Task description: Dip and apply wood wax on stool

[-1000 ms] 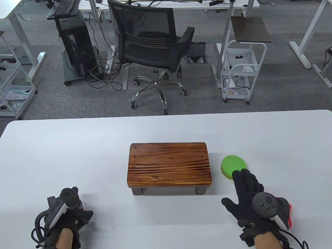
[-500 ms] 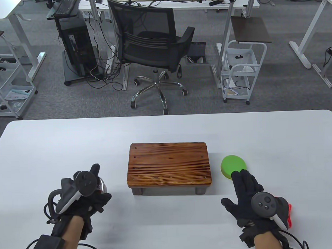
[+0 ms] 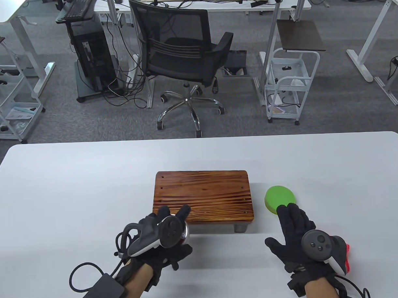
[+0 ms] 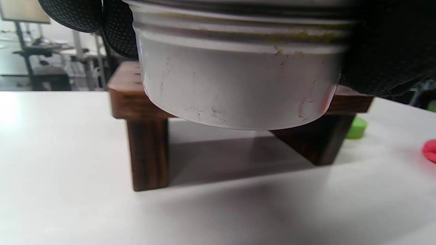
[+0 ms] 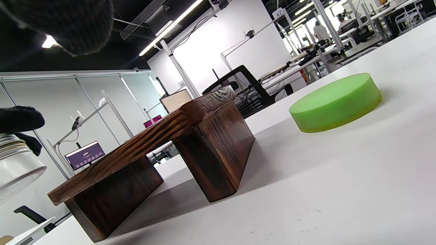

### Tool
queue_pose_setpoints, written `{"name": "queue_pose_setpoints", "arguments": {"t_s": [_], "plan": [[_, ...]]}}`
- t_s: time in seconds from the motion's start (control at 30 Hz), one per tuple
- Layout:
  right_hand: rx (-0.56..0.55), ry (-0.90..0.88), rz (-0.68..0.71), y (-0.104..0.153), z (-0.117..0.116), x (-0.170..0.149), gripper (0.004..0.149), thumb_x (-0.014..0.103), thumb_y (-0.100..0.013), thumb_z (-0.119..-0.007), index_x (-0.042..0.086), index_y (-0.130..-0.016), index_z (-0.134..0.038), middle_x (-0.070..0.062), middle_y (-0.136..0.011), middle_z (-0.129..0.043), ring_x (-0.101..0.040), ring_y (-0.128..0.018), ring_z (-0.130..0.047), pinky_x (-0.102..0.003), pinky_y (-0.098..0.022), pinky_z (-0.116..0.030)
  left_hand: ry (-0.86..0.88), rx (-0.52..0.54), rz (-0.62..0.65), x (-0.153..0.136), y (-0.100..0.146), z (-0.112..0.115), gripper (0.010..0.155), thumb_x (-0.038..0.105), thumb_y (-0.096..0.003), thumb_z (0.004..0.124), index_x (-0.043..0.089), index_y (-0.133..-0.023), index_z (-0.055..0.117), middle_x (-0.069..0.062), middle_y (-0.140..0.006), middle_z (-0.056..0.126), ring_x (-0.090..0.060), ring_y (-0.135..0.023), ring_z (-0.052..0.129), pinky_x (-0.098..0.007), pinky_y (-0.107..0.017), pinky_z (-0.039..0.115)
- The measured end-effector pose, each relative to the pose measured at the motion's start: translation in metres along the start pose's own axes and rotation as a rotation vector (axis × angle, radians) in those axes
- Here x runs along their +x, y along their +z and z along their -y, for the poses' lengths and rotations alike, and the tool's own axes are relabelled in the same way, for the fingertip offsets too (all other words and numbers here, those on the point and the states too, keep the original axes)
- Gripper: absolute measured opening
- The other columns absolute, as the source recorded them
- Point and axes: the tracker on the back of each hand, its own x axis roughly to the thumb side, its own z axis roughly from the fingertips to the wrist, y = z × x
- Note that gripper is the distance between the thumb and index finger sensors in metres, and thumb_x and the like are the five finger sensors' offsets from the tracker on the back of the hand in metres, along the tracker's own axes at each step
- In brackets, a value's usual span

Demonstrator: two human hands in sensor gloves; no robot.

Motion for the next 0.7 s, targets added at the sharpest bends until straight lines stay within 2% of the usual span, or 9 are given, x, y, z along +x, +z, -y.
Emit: {"name": "queue_pose_setpoints", "arguments": {"t_s": [0.3, 0.7], "plan": [[0.002, -0.004, 0.001, 0.000, 0.000, 0.000, 0.099, 0.073, -0.042, -0.075, 0.031, -0.114, -0.021, -0.016, -0.122, -0.016, -0.052, -0.108, -0.026, -0.080, -0.068, -0.028, -0.044, -0.056, 0.089, 0.035, -0.011, 0.035, 0.110, 0.084, -0.0327, 0.087, 0.040, -0.112, 0.026, -0.023, -0.121, 0.031, -0.063, -0.094, 0.057, -0.071, -0.071, 0.058], [0.006, -0.013, 0.004, 0.002, 0.001, 0.000, 0.099, 0.073, -0.042, -0.075, 0.031, -0.114, -0.021, -0.016, -0.122, -0.016, -0.052, -0.108, -0.026, -0.080, -0.068, -0.028, -0.048, -0.138, 0.113, 0.048, -0.022, 0.070, 0.110, 0.084, -0.0333, 0.086, 0.039, -0.112, 0.025, -0.022, -0.122, 0.030, -0.063, -0.094, 0.057, -0.072, -0.071, 0.057]]}}
